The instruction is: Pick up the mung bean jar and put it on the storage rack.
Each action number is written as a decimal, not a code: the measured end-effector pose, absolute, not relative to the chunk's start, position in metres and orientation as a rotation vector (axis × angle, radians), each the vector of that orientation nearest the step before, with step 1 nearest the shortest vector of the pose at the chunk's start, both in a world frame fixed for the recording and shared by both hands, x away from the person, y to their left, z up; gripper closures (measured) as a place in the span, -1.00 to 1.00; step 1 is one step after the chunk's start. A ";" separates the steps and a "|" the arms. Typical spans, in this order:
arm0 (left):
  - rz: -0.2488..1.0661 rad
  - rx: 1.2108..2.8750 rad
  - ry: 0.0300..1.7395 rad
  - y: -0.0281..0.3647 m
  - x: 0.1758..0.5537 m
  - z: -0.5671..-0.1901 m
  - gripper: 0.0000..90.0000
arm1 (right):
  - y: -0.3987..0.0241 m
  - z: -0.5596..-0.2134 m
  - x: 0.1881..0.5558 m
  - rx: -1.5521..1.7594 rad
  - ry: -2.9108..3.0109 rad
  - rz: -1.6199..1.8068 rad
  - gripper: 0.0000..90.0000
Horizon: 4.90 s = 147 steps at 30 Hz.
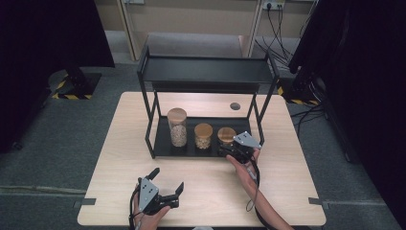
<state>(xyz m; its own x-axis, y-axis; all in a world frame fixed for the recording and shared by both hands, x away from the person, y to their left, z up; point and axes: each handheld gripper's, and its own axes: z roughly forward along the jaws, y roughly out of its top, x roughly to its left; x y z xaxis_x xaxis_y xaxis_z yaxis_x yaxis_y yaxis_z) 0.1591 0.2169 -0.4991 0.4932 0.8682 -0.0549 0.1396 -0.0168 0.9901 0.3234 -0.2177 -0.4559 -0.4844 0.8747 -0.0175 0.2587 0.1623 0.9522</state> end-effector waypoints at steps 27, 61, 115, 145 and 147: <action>0.730 1.499 0.920 0.217 0.160 -0.499 -0.99 | -0.211 -0.462 0.337 1.105 1.853 1.298 -0.44; 0.732 1.494 0.916 0.217 0.158 -0.499 -0.99 | -0.228 -0.447 0.313 1.162 1.819 1.361 -0.89; 0.745 1.488 0.925 0.218 0.158 -0.499 -0.99 | -0.247 -0.443 0.254 1.012 1.892 1.536 -0.90; 0.750 1.489 0.927 0.218 0.158 -0.499 -0.99 | -0.247 -0.451 0.234 0.936 1.966 1.600 -0.90; 0.750 1.489 0.926 0.218 0.158 -0.499 -0.99 | -0.248 -0.452 0.233 0.932 1.970 1.603 -0.90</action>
